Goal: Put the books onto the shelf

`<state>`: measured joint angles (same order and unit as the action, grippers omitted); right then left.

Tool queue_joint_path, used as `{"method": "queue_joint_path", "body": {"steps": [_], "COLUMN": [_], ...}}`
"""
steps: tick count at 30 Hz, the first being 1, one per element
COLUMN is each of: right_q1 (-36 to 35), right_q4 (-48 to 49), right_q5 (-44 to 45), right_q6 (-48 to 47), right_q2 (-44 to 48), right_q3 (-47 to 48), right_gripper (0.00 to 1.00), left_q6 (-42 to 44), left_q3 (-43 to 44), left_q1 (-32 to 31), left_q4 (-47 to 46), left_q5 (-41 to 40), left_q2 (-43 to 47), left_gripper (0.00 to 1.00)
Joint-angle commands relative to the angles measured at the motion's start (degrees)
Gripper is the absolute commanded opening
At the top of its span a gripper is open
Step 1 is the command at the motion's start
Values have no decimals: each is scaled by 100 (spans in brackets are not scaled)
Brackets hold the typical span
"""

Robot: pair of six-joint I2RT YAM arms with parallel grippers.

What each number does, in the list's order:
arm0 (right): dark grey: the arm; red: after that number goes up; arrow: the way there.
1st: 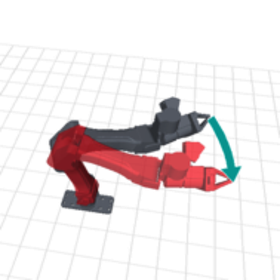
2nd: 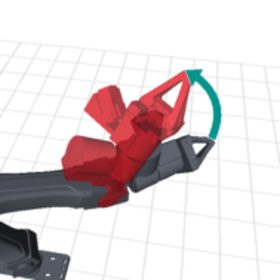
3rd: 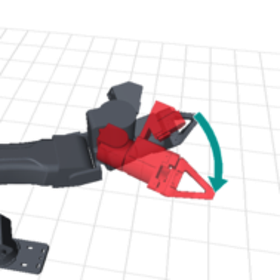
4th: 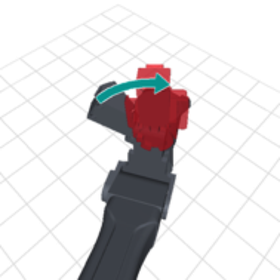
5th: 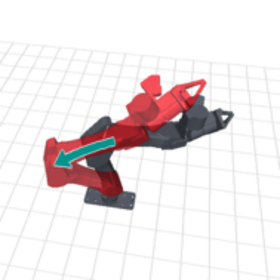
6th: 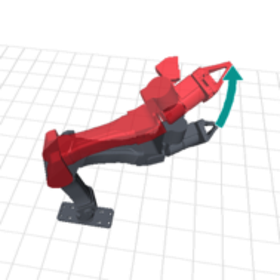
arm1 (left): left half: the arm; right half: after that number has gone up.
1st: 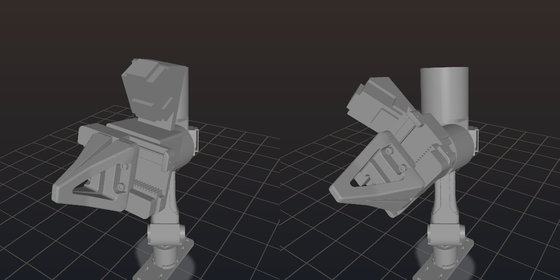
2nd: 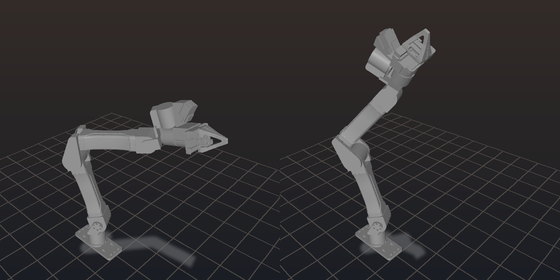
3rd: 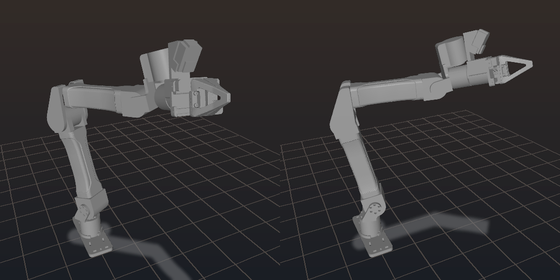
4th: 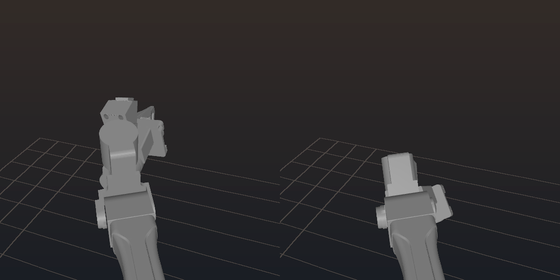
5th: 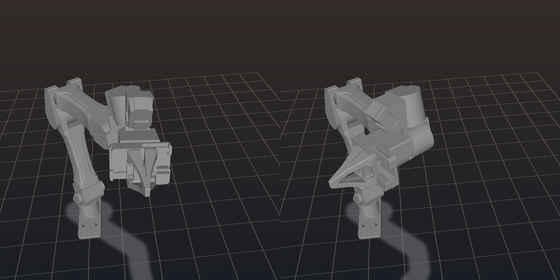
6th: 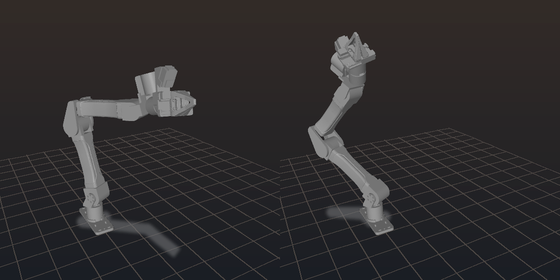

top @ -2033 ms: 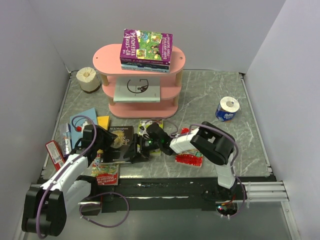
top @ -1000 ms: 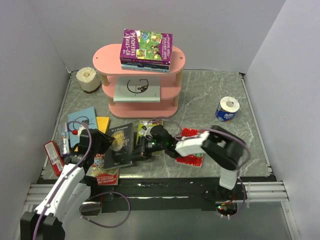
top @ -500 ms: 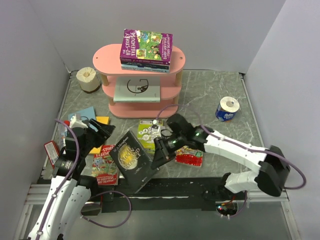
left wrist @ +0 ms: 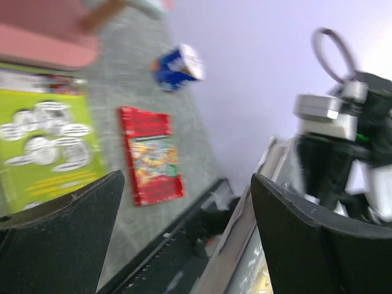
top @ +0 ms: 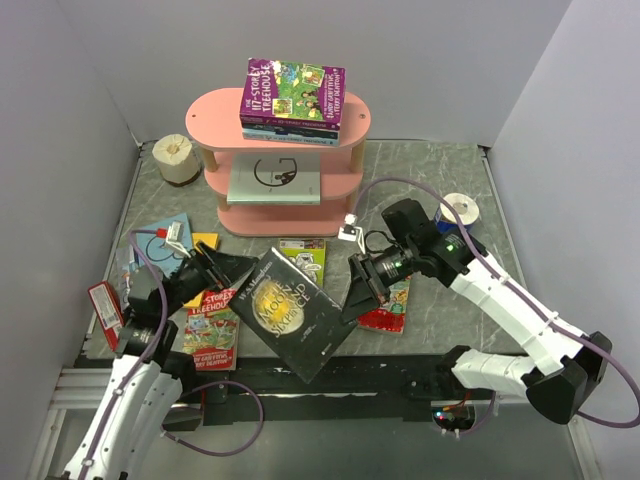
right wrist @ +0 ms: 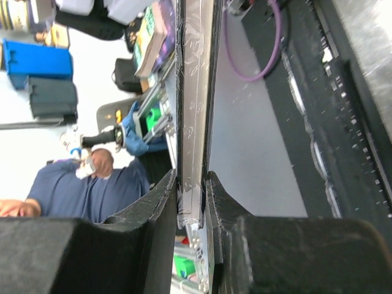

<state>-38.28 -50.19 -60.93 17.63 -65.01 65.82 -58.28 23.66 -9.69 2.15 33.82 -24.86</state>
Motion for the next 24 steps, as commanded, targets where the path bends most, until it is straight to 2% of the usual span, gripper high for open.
{"method": "queue_joint_path", "body": {"steps": [1, 6, 14, 16, 19, 24], "right_q1": [40, 75, 128, 128, 128, 128], "right_q4": [308, 615, 1626, 1854, 2172, 1900], "right_q5": [-903, -1306, -1747, -1747, -1712, -1607], "right_q6": [-251, -67, 601, 837, 1084, 901], "right_q2": [243, 375, 762, 981, 1298, 1544], "right_q3": [-8, -192, -605, -711, -922, -940], "right_gripper": [0, 0, 0, 0, 0, 0], "left_q6": [-1026, -1843, -3644, -3787, -3647, -3041], "left_q3": [-440, -941, -1689, -1672, -1410, -943], "left_q1": [-15, -6, 20, 55, 143, 178], "left_q4": [-2726, -4123, -7725, -7940, -7695, -6687], "left_q5": [1468, 1846, 2014, 1909, 1943, 2076], "left_q2": [-80, -168, -958, -1152, -1275, -1285], "left_gripper": [91, 91, 93, 95, 96, 98]}}
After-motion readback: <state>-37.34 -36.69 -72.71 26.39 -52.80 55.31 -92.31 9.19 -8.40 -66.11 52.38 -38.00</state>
